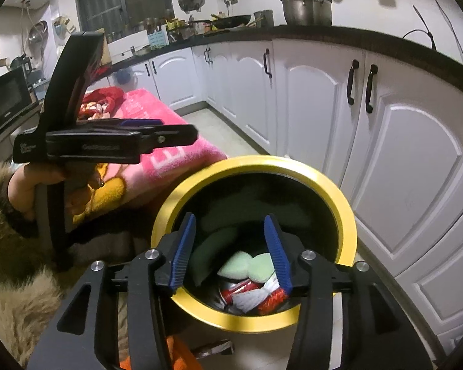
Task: Collect trash
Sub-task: 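Open right tool releasing white bag into bin while left tool releases green sponge, then move both open tools back toward the remaining trash on the blanket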
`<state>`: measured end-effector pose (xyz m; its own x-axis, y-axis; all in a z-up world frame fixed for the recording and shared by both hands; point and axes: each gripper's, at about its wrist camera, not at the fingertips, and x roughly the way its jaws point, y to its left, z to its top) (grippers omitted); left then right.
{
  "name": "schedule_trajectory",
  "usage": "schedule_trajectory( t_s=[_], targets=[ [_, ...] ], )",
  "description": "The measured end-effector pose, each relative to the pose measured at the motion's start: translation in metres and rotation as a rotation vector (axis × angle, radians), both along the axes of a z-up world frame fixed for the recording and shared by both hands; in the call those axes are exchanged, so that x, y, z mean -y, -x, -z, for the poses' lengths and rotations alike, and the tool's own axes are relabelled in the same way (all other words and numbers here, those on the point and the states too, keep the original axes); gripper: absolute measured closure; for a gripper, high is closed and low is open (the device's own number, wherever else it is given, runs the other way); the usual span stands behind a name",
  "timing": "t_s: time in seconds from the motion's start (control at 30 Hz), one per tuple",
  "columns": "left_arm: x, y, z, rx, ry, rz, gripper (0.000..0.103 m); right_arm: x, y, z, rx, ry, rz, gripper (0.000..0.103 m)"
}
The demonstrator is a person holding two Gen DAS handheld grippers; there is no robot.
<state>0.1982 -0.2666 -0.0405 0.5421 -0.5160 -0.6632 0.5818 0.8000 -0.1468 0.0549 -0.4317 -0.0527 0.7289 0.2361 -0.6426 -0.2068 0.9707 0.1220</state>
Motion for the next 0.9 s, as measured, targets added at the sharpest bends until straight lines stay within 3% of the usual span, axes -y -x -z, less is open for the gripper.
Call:
schedule_trajectory(
  t_s=[0.27,0.9],
  targets=[
    [-0.028,0.010,-0.019,0.040,0.032,-0.071,0.011,-0.005,-0.003,-0.020,0.056,0.017,0.025,0.042],
    [-0.121,0.040,-0.064,0.201,0.046,-0.288,0.011,-0.057,-0.020,-0.062,0.123,0.011,-0.036,0.040]
  ],
)
